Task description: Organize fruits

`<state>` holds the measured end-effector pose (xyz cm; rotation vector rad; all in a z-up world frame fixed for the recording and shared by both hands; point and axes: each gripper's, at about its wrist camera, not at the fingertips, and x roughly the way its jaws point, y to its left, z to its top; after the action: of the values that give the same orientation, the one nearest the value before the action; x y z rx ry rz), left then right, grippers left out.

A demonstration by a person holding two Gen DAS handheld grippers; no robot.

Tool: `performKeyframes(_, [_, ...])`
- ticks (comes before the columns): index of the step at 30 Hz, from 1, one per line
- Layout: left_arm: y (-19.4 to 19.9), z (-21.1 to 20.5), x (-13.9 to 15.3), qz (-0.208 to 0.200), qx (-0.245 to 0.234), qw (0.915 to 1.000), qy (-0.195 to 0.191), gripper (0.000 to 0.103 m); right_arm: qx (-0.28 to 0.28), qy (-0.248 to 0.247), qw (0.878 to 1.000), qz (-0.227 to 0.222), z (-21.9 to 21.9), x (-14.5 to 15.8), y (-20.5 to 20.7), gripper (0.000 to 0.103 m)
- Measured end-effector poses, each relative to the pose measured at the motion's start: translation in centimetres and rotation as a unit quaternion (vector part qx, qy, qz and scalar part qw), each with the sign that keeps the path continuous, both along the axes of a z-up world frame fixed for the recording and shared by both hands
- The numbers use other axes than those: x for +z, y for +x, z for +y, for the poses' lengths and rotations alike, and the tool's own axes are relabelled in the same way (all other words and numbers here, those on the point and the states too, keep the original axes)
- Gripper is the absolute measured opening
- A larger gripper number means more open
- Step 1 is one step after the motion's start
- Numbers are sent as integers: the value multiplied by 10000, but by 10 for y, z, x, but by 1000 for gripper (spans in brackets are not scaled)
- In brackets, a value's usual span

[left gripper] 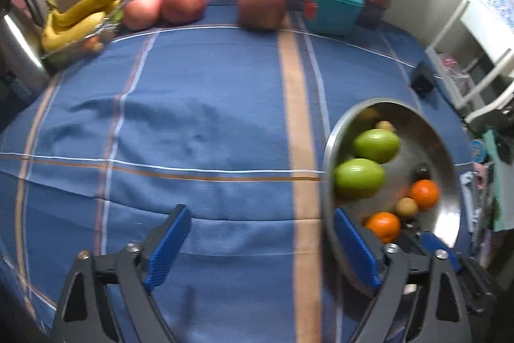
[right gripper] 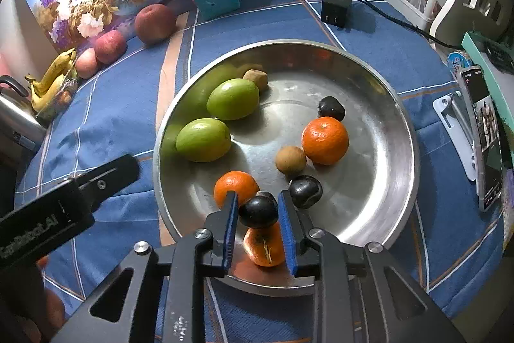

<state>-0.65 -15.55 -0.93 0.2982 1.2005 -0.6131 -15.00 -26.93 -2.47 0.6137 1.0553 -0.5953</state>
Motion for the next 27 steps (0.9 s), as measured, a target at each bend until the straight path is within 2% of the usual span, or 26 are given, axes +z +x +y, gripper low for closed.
performKeyframes(1, [1, 3, -1, -84, 27, 9999, 57, 100, 1, -5, 10000, -7, 0, 0, 0, 42])
performKeyframes(2, [2, 5, 0, -172, 36, 9998, 96, 103, 13, -8, 10000, -18, 1, 0, 0, 43])
performKeyframes(7, [4, 14, 1, -584, -11, 9979, 282, 103, 64, -108, 9999, 3, 3, 2, 3, 44])
performKeyframes(8, [4, 15, 1, -604, -23, 9978, 282, 103, 71, -127, 9999, 10, 4, 3, 4, 46])
performKeyframes(10, [6, 20, 0, -630, -25, 9976, 281, 103, 94, -185, 9998, 30, 6, 3, 6, 62])
performKeyframes(15, [8, 26, -2, -657, -5, 9975, 254, 103, 181, -321, 9993, 100, 11, 3, 9, 75])
performKeyframes(20, [6, 31, -5, -685, -52, 9972, 288, 103, 246, -407, 9988, 116, 17, 3, 12, 77])
performKeyframes(22, [4, 33, -4, -748, -21, 9966, 334, 103, 274, -471, 9984, 125, 19, 3, 13, 94])
performKeyframes(25, [2, 37, 1, -1058, 70, 9931, 505, 103, 316, -549, 9979, 105, 23, 5, 15, 95])
performKeyframes(27, [-2, 38, 4, -1351, 138, 9876, 784, 103, 329, -554, 9979, 75, 25, 5, 15, 95])
